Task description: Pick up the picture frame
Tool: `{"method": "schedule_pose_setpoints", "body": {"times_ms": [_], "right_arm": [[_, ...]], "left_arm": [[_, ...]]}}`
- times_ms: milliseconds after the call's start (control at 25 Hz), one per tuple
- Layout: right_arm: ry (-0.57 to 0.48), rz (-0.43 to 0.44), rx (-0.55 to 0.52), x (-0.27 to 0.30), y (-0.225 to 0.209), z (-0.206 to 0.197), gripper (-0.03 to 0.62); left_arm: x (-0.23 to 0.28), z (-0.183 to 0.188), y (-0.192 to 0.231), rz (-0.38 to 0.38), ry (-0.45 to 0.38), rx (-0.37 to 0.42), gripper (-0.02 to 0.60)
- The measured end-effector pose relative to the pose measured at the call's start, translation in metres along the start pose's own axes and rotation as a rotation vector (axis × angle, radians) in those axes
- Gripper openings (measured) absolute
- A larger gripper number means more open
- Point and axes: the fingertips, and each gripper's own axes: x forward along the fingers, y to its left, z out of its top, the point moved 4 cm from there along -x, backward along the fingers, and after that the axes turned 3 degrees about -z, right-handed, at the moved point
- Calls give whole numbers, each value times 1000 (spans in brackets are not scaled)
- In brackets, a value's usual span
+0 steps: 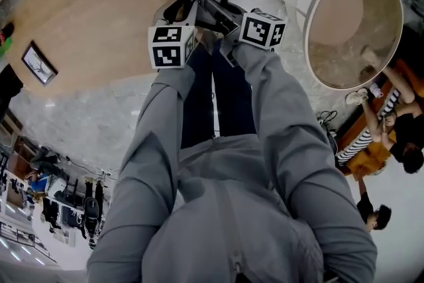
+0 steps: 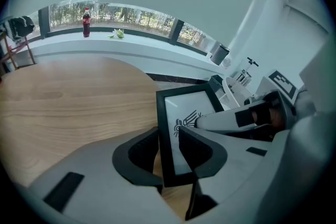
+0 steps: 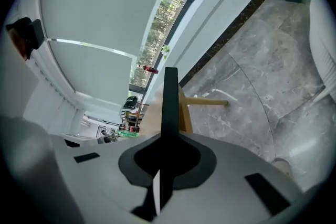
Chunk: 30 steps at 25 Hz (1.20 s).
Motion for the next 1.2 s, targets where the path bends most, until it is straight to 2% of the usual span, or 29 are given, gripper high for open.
{"method": "schedule_pose_setpoints", "body": {"times_ms": [240, 280, 360, 600, 800, 1040, 1200], "right_arm": [[31, -107, 1, -26, 28, -10, 37], [33, -123, -14, -32, 31, -7, 37], [36, -159, -39, -47, 40, -5, 37], [34, -238, -116, -95, 87, -3, 37], [8, -285, -210, -141, 145, -6, 37], [-66, -267, -337, -196, 228, -8, 37], [-117, -297, -436, -239, 272, -4, 37]], "left_arm": [[-48, 4, -5, -8, 25, -33, 136], [-55, 7, -8, -12, 20, -37, 123], [-71, 13, -16, -24, 11, -41, 56], [-141, 36, -43, -49, -43, -54, 21], [-207, 48, -79, -74, -69, -44, 18], [-291, 65, -109, -74, -145, -39, 17], [-338, 76, -135, -81, -203, -50, 17]]}}
